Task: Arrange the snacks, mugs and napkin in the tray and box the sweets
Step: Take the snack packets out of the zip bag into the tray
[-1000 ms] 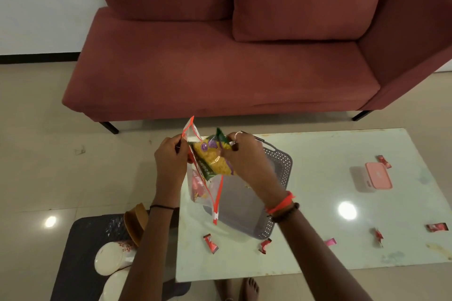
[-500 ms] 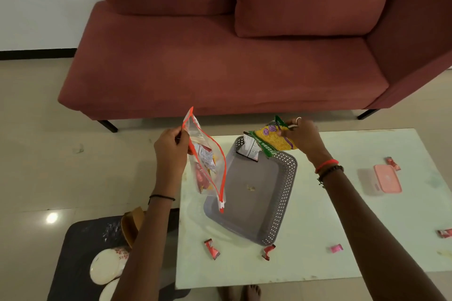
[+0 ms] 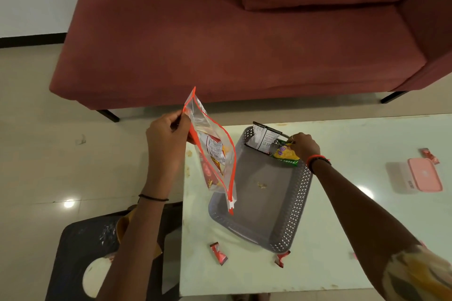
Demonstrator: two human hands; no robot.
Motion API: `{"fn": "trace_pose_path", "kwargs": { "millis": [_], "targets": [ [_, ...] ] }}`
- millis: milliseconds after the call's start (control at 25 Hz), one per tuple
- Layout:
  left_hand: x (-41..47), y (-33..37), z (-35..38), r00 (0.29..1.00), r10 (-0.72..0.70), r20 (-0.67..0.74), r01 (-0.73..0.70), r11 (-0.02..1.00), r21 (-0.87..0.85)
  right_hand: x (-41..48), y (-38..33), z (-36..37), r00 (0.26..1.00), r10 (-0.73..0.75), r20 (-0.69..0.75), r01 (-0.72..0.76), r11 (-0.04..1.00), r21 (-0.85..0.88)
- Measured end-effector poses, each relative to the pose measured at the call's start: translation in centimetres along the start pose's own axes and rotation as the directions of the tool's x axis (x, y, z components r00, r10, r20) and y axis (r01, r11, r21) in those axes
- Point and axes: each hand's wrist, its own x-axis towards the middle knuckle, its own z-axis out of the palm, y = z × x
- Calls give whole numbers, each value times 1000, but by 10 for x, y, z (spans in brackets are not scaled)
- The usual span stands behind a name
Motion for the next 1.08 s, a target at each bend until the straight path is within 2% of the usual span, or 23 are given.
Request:
{"fn": "trace_pose_path", "kwargs": {
  "millis": [280, 480, 720, 880, 1080],
  "targets": [
    [2, 2, -4, 1000, -16, -5, 16, 1000, -20, 25, 6, 5, 1000, -25, -15, 23, 994, -110],
    [1, 2, -5, 1000, -29, 4, 29, 999, -18, 20, 12, 6, 994, 16, -107, -26, 995, -91],
    [-1, 1, -6, 999, -29, -18, 29, 999, -18, 16, 13, 6, 985, -58, -164, 42, 994, -97],
    [-5, 2, -7, 999, -38, -18, 37, 999, -18, 9, 12, -3, 964, -65, -260, 65, 998, -6],
    [-17, 8, -8, 999, -45, -20, 44, 999, -17, -28, -17, -45, 930, 28, -367, 111, 929, 352]
  ]
}}
